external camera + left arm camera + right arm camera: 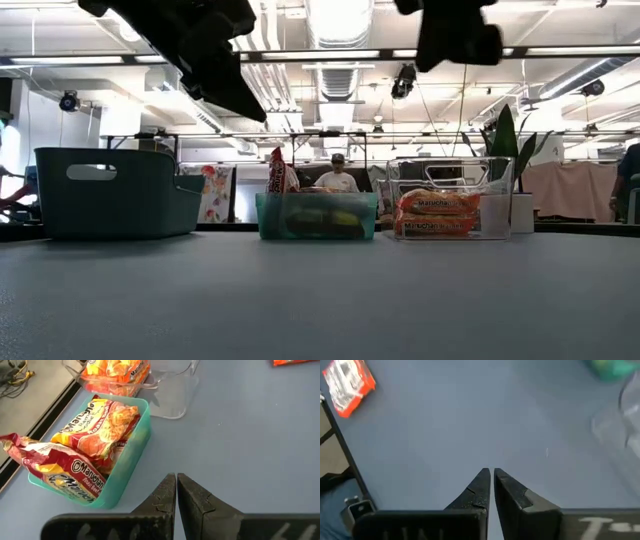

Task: Sort Maruchan noodles
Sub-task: Put the right orange noodle pack into the transparent bin

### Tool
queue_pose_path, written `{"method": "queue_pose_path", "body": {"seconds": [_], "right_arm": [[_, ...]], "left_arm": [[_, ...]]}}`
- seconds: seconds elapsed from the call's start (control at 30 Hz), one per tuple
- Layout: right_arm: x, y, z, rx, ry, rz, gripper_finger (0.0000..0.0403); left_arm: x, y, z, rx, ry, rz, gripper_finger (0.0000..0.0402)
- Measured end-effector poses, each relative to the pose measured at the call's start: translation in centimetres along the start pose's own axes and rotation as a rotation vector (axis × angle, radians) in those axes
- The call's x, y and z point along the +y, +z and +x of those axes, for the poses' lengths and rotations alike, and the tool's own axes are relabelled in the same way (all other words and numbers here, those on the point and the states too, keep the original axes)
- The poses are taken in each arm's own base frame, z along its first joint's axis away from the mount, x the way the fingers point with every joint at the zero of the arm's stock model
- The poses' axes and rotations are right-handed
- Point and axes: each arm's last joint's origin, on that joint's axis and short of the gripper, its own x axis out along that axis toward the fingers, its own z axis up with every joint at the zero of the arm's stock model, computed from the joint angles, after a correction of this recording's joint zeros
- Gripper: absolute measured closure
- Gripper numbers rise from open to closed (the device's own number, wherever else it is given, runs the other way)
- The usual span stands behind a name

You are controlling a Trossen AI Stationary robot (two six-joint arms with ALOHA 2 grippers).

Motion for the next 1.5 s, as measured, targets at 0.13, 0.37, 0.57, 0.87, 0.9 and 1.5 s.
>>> {"method": "queue_pose_path", "body": {"seconds": [0.13,0.37,0.57,0.87,0.9,1.5], "right_arm": [[0.6,-1.8,0.0,0.044,-0.047,0.065,0.0356],[0.6,-4.9,0.1,0.145,-0.193,0.204,0.0265],[0.2,-7.6,0.3,0.22,-0.35,0.323,0.0199],[1.6,-10.4,4.1,0.347,-0.473,0.422,0.0186],[1.6,-10.7,4.7,0.373,-0.492,0.426,0.0188],[1.2,-15.7,10.8,0.661,-0.866,0.412,0.02]], "left_arm": [[0.0,0.1,0.0,-0.005,-0.001,0.004,0.0402],[0.0,0.1,0.0,-0.012,-0.001,0.033,0.0402],[-0.1,0.7,0.0,-0.068,-0.011,0.042,0.0402],[-0.2,1.1,-0.1,-0.103,-0.015,0.042,0.0402],[-0.2,1.1,-0.1,-0.103,-0.014,0.047,0.0402],[-0.2,1.4,-0.1,-0.131,-0.013,0.083,0.0402]]}}
